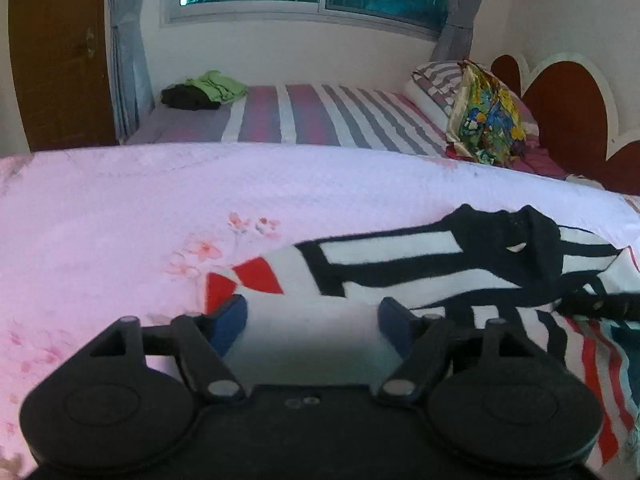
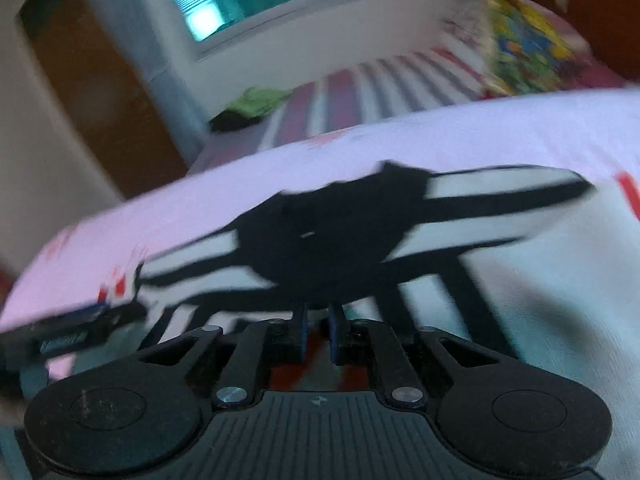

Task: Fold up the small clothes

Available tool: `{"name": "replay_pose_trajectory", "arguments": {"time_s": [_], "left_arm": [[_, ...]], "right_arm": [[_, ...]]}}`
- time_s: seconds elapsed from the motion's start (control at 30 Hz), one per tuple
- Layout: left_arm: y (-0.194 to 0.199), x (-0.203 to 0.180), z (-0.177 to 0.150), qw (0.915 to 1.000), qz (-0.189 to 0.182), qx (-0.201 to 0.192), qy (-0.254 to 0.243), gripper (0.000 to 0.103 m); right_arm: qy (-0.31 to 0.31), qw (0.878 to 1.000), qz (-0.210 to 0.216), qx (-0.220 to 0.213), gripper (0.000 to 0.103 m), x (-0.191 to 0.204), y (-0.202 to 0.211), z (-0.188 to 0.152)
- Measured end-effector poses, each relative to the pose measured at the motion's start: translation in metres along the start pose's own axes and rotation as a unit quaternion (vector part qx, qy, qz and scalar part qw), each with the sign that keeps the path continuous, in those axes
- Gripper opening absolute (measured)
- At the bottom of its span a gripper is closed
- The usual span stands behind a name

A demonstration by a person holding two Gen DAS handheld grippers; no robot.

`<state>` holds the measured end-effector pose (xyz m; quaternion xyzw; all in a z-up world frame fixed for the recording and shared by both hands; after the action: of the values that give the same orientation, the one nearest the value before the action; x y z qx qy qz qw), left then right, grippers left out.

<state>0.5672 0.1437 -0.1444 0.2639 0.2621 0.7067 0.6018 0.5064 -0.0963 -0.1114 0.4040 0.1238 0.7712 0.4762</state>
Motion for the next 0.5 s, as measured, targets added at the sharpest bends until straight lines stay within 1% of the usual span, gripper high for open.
{"name": "replay_pose_trajectory", "arguments": {"time_s": [0.07,0.1,0.13,0.17,0.2,0.23,0.27,0.3,0.33,0.37,0.4,0.43,0.47,0.5], "left_arm": [[0.017,0.006,0.001,0.9996,-0.004,-0.020,0.020,0.067],[0.021,0.006,0.000,0.9993,-0.011,-0.017,0.031,0.067],[0.027,-0.002,0.000,0.9988,-0.029,-0.018,0.034,0.068],[0.032,-0.015,-0.001,0.9988,-0.039,-0.026,0.018,0.070],[0.032,-0.027,0.000,0.9989,-0.036,-0.031,-0.001,0.072],[0.031,-0.038,-0.003,0.9987,-0.037,-0.028,-0.021,0.076],[0.029,-0.047,-0.005,0.9983,-0.037,-0.024,-0.039,0.079],[0.026,-0.049,-0.008,0.9980,-0.029,-0.022,-0.051,0.080],[0.022,-0.047,-0.013,0.9975,-0.009,-0.020,-0.067,0.081],[0.019,-0.040,-0.021,0.9973,0.009,-0.016,-0.071,0.082],[0.017,-0.026,-0.027,0.9984,0.011,-0.010,-0.055,0.083],[0.021,-0.012,-0.033,0.9994,0.004,-0.011,-0.031,0.083],[0.024,-0.001,-0.038,0.9996,0.006,-0.015,-0.024,0.085],[0.026,0.006,-0.043,0.9991,0.028,-0.012,-0.029,0.091]], "right_arm": [[0.017,0.999,0.026,-0.011,0.008,0.009,0.016,0.003],[0.032,0.999,0.038,-0.008,0.008,0.016,0.018,0.002],[0.050,0.997,0.050,0.002,0.008,0.027,0.015,-0.001],[0.061,0.996,0.063,0.013,0.008,0.035,0.008,-0.005],[0.071,0.995,0.072,0.027,0.008,0.042,0.000,-0.011],[0.082,0.994,0.068,0.038,0.008,0.047,-0.008,-0.016],[0.091,0.993,0.061,0.043,0.008,0.047,-0.013,-0.020],[0.100,0.992,0.058,0.045,0.008,0.045,-0.015,-0.024],[0.101,0.993,0.055,0.038,0.008,0.039,-0.011,-0.025],[0.095,0.994,0.040,0.029,0.008,0.030,-0.006,-0.024],[0.089,0.996,0.019,0.019,0.008,0.016,0.004,-0.023],[0.082,0.997,-0.006,0.006,0.008,-0.002,0.018,-0.021],[0.077,0.997,-0.031,-0.001,0.008,-0.020,0.030,-0.021],[0.069,0.996,-0.062,-0.004,0.008,-0.038,0.040,-0.020]]}}
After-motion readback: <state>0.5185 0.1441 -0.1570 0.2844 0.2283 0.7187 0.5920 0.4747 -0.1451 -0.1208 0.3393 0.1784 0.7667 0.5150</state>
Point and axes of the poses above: each gripper's, at about its wrist camera, not at the fingertips, and y roughly against the way its jaws point, x to its left, z to its top, the point moved 6 cm from there along -y, roughly the way its jaws point, and after that the axes turned 10 degrees about z, right-handed, at the moved point
